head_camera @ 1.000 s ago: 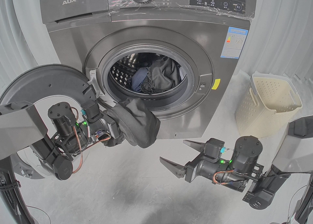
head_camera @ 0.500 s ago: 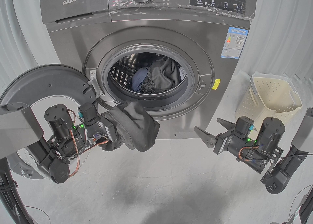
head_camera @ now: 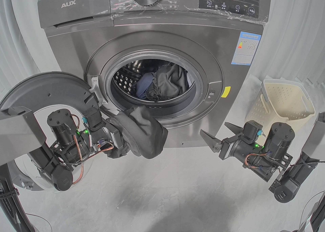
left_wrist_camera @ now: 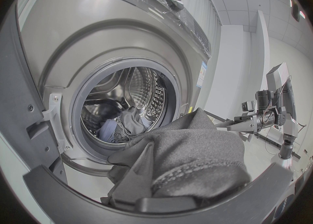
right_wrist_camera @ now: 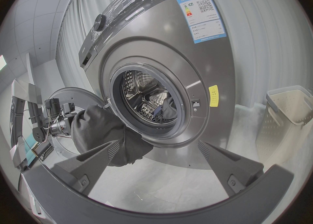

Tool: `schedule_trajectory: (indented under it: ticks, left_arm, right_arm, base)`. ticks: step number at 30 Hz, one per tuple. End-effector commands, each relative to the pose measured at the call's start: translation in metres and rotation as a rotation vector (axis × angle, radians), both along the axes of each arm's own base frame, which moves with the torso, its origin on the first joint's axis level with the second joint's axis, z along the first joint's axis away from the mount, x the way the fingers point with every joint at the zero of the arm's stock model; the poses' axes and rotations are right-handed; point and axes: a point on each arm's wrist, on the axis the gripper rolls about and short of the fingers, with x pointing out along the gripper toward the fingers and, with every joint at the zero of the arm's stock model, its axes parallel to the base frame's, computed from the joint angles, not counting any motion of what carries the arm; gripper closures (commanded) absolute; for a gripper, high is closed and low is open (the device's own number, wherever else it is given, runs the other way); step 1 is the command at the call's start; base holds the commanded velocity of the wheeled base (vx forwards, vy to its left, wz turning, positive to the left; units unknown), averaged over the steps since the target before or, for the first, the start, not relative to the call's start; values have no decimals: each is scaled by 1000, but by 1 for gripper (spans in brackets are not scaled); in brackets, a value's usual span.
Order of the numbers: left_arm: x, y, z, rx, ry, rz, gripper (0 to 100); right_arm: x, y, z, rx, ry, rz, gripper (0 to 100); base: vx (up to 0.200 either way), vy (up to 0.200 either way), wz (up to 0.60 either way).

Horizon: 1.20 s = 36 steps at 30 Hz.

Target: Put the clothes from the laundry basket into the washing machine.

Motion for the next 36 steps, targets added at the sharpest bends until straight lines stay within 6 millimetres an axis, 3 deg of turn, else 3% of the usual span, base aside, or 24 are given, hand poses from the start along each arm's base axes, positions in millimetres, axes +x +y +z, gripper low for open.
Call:
schedule_trajectory:
  ticks: [1,13,18,24,25,30,36]
  left_arm:
    - [0,-4,-4,5,6,-10,100]
    - [-3,-11,-10,37,3,-29,100]
    - [-4,-13,-9,36,2,-26,100]
    - [-26,-21,-11,61,26,-70,100]
    - [-37,-26,-13,73,40,-87,100]
    - [-40,-44,-13,55,44,-120,100]
    - [-35,-68,-41,88,106,-169,100]
  right_arm:
    - [-1,2,-2,-2,6,6,0]
    - [-13,10,-6,-15,28,55,0]
    - [-32,15,-15,-52,74,113,0]
    - [-66,26,-17,-85,99,239,0]
    - [-76,30,-15,-85,95,279,0]
    - [-85,29,-19,-106,116,308,0]
    - [-92,29,-15,-104,102,346,0]
  base:
    - [200,0,0]
    - [200,0,0]
    - [0,0,0]
    - [0,0,0]
    - [0,0,0]
    - [0,0,0]
    - [0,0,0]
